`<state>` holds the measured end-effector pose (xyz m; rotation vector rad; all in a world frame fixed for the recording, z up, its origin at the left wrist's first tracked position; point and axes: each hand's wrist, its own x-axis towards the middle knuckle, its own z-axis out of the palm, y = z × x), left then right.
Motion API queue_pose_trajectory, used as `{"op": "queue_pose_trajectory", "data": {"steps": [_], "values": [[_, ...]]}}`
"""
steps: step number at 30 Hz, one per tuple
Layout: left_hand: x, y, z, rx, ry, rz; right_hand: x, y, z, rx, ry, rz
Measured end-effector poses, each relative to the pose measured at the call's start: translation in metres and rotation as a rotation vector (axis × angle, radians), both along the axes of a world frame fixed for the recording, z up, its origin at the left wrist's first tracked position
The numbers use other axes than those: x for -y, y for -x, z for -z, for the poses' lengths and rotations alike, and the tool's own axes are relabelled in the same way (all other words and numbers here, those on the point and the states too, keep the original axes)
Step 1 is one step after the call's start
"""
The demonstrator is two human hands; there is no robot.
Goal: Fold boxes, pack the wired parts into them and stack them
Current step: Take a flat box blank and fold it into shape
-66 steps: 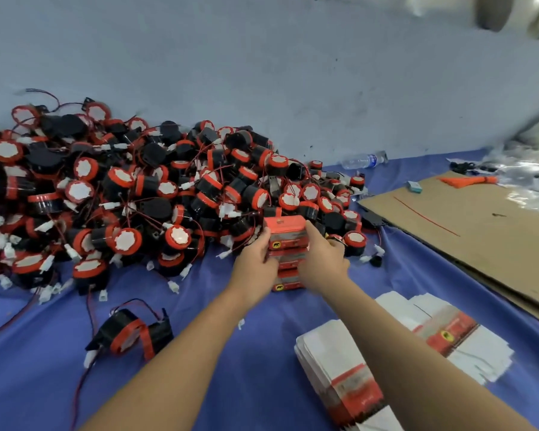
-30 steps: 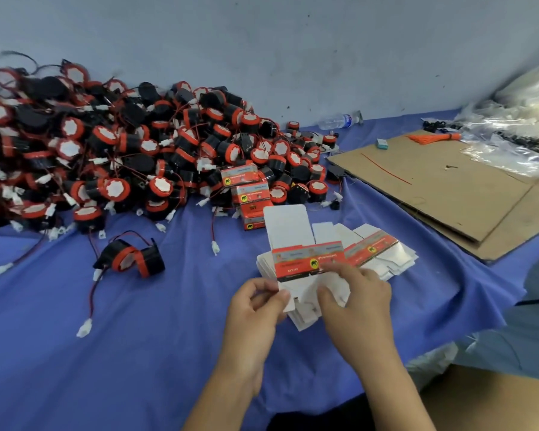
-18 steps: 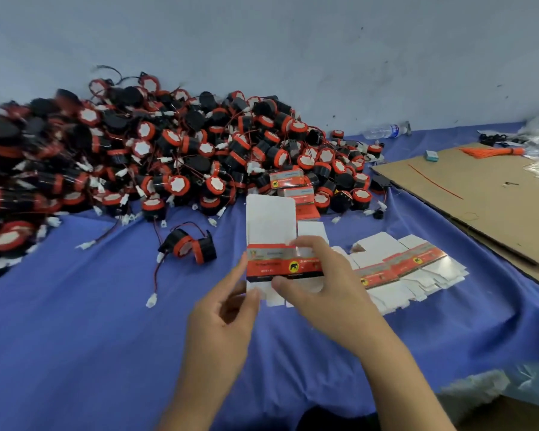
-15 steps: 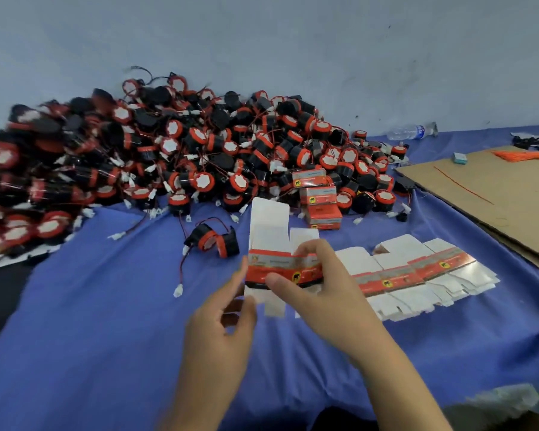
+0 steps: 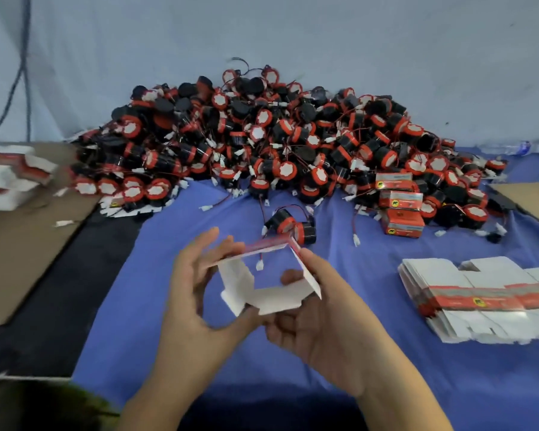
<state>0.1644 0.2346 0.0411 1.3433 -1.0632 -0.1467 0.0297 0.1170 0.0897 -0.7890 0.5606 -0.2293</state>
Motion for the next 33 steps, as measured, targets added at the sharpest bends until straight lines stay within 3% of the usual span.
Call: {"op": "queue_pose_trajectory", "data": {"steps": [2,4,6,8,11,16,20,29,33], "values": [[-0.006,-0.007,-0.008,0.053,-0.016,-0.018,-0.006,-0.003,0.003,-0.038,-0.08,-0.063],[-0.015,-0.014,-0.015,0.131,-0.087,-0.029,-0.009,-0.005,0.007,-0.109,-0.022,-0.096],[-0.026,-0.019,-0.019,0.171,-0.151,-0.015,-0.003,-0.004,0.007,-0.145,0.094,0.047],[-0.035,-0.023,-0.022,0.226,-0.201,0.017,0.01,-0.001,-0.002,-0.035,0.109,0.117],[-0.043,-0.025,-0.028,0.299,-0.2,0.068,0.021,0.003,-0.022,0.08,0.234,-0.107],[-0.055,-0.029,-0.042,0.327,-0.205,0.073,0.017,0.005,-0.03,0.102,0.378,-0.248],[-0.06,-0.029,-0.047,0.263,-0.239,0.091,0.003,0.001,-0.029,0.014,0.564,-0.271],[-0.061,-0.018,-0.048,0.178,-0.364,0.163,-0.01,0.001,-0.024,-0.179,0.68,-0.108],[-0.06,-0.016,-0.042,-0.009,-0.25,0.32,-0.012,0.003,-0.02,-0.215,0.696,-0.059]]}}
